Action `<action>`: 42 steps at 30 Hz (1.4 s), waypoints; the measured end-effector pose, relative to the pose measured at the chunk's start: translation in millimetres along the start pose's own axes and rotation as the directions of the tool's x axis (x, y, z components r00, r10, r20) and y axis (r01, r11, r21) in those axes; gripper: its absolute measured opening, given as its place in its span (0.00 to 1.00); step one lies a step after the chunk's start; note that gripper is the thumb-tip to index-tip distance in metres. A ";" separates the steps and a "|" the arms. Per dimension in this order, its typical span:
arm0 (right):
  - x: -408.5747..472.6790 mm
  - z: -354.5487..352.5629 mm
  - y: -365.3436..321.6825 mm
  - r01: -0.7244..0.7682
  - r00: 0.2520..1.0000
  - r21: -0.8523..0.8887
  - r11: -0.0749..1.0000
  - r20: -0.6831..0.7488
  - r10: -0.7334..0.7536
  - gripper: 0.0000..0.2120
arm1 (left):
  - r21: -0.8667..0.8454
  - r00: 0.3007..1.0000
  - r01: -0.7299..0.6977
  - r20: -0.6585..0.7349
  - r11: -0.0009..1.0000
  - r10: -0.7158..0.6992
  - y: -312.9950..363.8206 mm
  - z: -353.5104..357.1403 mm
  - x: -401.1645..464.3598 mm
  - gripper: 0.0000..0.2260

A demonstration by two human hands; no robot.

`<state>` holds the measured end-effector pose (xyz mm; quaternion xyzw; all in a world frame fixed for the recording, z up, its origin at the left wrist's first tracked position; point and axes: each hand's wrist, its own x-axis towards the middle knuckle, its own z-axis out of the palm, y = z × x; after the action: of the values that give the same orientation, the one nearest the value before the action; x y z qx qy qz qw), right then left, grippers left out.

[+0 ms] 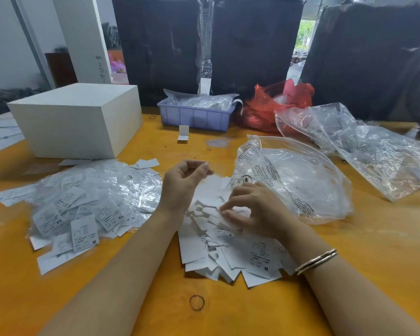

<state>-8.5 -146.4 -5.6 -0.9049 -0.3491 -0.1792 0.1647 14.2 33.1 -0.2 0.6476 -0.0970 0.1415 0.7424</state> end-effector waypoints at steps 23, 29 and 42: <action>5.3 2.3 -4.3 -0.178 0.800 0.722 0.669 -0.289 0.525 0.07 | 0.054 0.996 0.064 0.060 0.997 -0.067 -2.3 0.4 0.8 0.09; 5.5 5.7 -1.1 -0.122 0.676 0.903 0.412 -0.229 0.701 0.12 | -0.083 0.986 0.163 0.047 0.983 -0.159 -0.2 0.5 1.0 0.14; 10.9 11.7 -11.9 -0.244 0.829 0.635 0.733 -0.255 0.497 0.07 | -0.014 0.958 0.132 0.259 0.991 -0.124 -0.1 6.9 -6.9 0.19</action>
<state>-6.7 -126.9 -9.1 -0.8050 -0.1516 -0.2124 0.5329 8.0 25.7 -1.6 0.6539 -0.1527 0.0066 0.7410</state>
